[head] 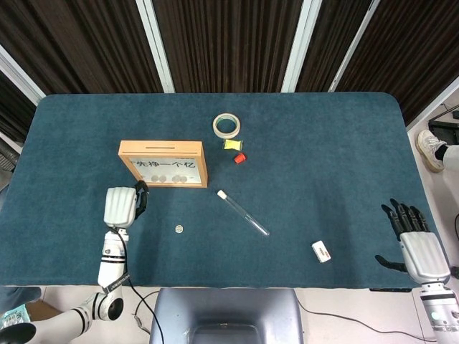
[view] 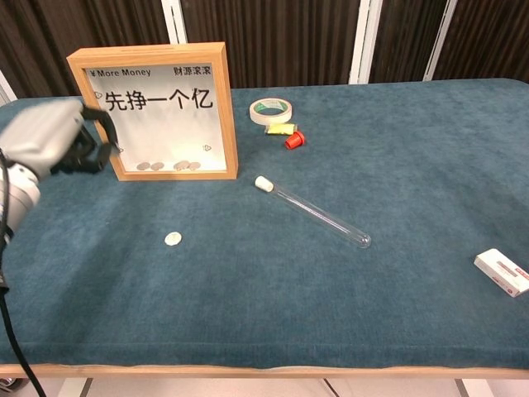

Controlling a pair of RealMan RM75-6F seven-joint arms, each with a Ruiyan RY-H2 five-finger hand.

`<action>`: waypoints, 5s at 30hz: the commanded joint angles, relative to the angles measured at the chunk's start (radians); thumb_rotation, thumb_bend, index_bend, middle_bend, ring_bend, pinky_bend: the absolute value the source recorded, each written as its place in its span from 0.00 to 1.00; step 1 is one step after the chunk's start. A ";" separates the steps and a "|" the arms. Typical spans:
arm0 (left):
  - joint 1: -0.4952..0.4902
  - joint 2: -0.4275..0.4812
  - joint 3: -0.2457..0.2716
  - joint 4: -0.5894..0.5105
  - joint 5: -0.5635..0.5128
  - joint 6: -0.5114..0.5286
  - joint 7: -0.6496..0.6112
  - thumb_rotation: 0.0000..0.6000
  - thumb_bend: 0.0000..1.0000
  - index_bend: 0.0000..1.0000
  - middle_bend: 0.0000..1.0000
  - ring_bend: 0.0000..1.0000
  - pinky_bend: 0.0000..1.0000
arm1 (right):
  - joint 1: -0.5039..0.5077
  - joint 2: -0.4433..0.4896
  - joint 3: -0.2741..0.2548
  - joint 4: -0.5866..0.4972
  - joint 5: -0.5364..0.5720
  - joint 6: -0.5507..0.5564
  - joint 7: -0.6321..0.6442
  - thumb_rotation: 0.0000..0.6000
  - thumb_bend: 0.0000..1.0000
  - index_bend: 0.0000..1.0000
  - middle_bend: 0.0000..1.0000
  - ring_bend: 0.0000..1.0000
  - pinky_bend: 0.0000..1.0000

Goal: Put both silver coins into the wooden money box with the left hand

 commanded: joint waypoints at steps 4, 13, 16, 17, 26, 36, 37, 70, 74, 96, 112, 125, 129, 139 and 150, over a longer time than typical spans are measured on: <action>-0.005 0.166 -0.133 -0.310 0.002 0.134 0.195 1.00 0.49 0.58 1.00 1.00 1.00 | 0.004 0.004 -0.002 -0.004 -0.006 -0.007 0.009 1.00 0.14 0.00 0.00 0.00 0.00; -0.075 0.251 -0.284 -0.502 -0.128 0.129 0.394 1.00 0.52 0.56 1.00 1.00 1.00 | 0.008 0.016 -0.002 -0.006 -0.007 -0.013 0.041 1.00 0.14 0.00 0.00 0.00 0.00; -0.120 0.239 -0.307 -0.496 -0.186 0.106 0.466 1.00 0.52 0.56 1.00 1.00 1.00 | 0.010 0.020 -0.003 -0.006 -0.010 -0.015 0.053 1.00 0.14 0.00 0.00 0.00 0.00; -0.135 0.232 -0.310 -0.487 -0.201 0.102 0.488 1.00 0.52 0.56 1.00 1.00 1.00 | 0.010 0.022 -0.004 -0.005 -0.011 -0.015 0.058 1.00 0.14 0.00 0.00 0.00 0.00; -0.242 0.156 -0.309 -0.368 -0.309 0.090 0.621 1.00 0.51 0.54 1.00 1.00 1.00 | 0.016 0.040 0.001 -0.001 -0.005 -0.027 0.111 1.00 0.14 0.00 0.00 0.00 0.00; -0.327 0.055 -0.276 -0.216 -0.348 0.083 0.644 1.00 0.48 0.54 1.00 1.00 1.00 | 0.024 0.058 -0.009 0.002 -0.018 -0.044 0.154 1.00 0.14 0.00 0.00 0.00 0.00; -0.338 0.043 -0.274 -0.201 -0.351 0.081 0.646 1.00 0.48 0.54 1.00 1.00 1.00 | 0.025 0.060 -0.009 0.004 -0.018 -0.048 0.159 1.00 0.14 0.00 0.00 0.00 0.00; -0.389 -0.021 -0.231 -0.110 -0.384 0.071 0.642 1.00 0.45 0.49 1.00 1.00 1.00 | 0.023 0.083 -0.007 0.016 -0.015 -0.037 0.224 1.00 0.14 0.00 0.00 0.00 0.00; -0.389 -0.021 -0.229 -0.108 -0.389 0.062 0.635 1.00 0.44 0.37 1.00 1.00 1.00 | 0.023 0.084 -0.007 0.017 -0.015 -0.039 0.227 1.00 0.14 0.00 0.00 0.00 0.00; -0.134 0.220 0.094 -0.717 -0.068 0.219 0.508 1.00 0.41 0.34 1.00 1.00 1.00 | 0.015 0.069 -0.019 0.005 -0.040 -0.018 0.180 1.00 0.14 0.00 0.00 0.00 0.00; 0.110 -0.025 0.337 -0.301 0.019 0.179 0.207 1.00 0.41 0.37 1.00 1.00 1.00 | 0.015 0.050 -0.029 -0.001 -0.051 -0.021 0.123 1.00 0.14 0.00 0.00 0.00 0.00; 0.130 -0.174 0.292 -0.086 0.040 0.059 0.131 1.00 0.36 0.42 1.00 1.00 1.00 | 0.014 0.048 -0.033 0.000 -0.053 -0.022 0.117 1.00 0.14 0.00 0.00 0.00 0.00; 0.135 -0.189 0.271 -0.058 0.044 0.050 0.135 1.00 0.36 0.43 1.00 1.00 1.00 | 0.013 0.051 -0.030 0.000 -0.047 -0.020 0.123 1.00 0.14 0.00 0.00 0.00 0.00; 0.127 -0.206 0.222 -0.020 0.045 0.004 0.155 1.00 0.36 0.42 1.00 1.00 1.00 | -0.001 0.068 -0.020 0.005 -0.045 0.015 0.179 1.00 0.14 0.00 0.00 0.00 0.00; 0.116 -0.216 0.177 0.001 0.036 -0.031 0.188 1.00 0.35 0.44 1.00 1.00 1.00 | -0.006 0.075 -0.017 0.010 -0.044 0.021 0.203 1.00 0.14 0.00 0.00 0.00 0.00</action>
